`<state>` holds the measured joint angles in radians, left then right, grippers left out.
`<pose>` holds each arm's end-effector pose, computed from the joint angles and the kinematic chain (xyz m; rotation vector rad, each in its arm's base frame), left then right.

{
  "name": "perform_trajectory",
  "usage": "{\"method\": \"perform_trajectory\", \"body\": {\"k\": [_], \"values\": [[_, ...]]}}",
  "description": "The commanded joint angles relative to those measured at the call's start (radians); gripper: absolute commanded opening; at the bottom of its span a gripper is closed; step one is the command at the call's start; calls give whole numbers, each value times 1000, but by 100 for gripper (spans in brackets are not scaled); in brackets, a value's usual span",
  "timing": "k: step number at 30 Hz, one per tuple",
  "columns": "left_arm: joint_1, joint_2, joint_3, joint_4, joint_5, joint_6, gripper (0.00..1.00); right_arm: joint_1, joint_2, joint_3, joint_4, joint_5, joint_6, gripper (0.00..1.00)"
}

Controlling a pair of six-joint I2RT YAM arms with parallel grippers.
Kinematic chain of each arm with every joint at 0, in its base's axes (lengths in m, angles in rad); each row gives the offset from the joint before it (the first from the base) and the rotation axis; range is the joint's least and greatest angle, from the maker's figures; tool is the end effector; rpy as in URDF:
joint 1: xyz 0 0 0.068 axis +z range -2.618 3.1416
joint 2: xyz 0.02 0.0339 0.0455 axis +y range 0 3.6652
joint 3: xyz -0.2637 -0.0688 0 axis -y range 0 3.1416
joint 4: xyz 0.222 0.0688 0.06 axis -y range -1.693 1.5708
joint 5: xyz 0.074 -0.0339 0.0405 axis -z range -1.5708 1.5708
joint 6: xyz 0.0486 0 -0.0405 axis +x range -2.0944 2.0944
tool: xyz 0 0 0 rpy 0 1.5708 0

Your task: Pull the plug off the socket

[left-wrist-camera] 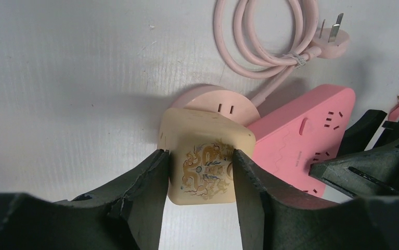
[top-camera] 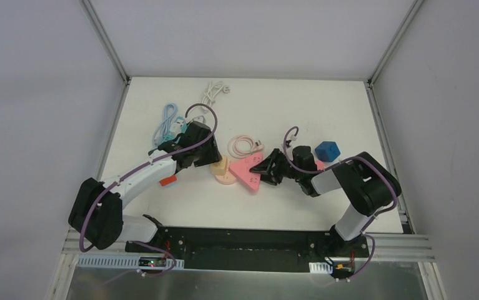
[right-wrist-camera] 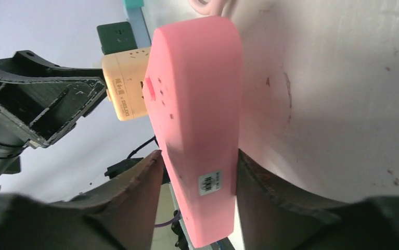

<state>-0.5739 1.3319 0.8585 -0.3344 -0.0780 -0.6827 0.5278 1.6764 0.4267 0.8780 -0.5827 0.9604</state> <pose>0.2264 -0.1419 0.2334 -0.1704 2.4292 -0.4972 0.2298 0.1649 0.1424 0.0313 2.2125 1.4817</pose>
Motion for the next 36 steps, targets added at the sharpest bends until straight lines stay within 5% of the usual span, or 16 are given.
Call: {"method": "perform_trajectory", "body": {"k": [1,12,20,30,36], "values": [[-3,49,-108,-201,24,7,46,2,47,-29,274,-35,88,48],[-3,33,-176,-178,49,-1,44,4,78,-48,395,-29,131,0],[-3,35,-186,-177,50,2,44,5,104,-27,407,-33,198,0],[-4,35,-201,-170,61,4,43,32,62,9,225,12,137,44],[-4,39,-208,-151,66,-4,43,79,88,42,242,-9,165,45]]}}
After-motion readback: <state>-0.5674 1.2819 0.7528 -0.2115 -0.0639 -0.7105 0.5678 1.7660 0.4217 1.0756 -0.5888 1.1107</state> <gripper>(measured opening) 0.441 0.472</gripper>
